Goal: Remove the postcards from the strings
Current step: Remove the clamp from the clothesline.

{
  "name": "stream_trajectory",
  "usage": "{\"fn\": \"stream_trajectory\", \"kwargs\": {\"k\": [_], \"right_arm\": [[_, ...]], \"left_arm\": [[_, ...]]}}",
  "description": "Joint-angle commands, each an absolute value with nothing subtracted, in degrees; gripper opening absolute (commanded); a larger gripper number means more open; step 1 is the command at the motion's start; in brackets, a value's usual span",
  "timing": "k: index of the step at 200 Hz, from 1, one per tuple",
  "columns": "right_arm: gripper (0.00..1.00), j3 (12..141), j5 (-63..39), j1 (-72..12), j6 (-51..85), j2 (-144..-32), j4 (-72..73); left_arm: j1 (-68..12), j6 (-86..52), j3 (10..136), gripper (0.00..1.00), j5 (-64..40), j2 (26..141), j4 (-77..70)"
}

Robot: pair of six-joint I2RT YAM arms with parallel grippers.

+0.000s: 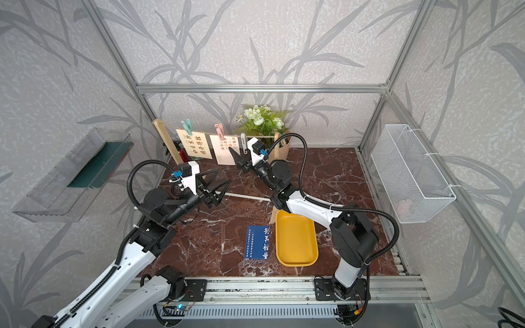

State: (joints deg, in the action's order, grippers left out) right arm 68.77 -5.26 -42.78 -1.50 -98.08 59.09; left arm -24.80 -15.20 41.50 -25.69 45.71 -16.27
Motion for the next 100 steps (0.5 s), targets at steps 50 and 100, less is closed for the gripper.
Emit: {"fn": "stream_trajectory", "kwargs": {"k": [50, 100], "right_arm": [[0.60, 69.1, -10.0, -42.3, -0.3, -95.2, 59.4], [0.66, 69.6, -10.8, -41.0, 3.2, -94.3, 58.1]], "left_arm": [[-24.7, -15.7, 41.1, 0.77, -26.9, 45.3, -18.3], [-24.7, -15.9, 41.3, 0.77, -27.6, 45.6, -18.5]]}}
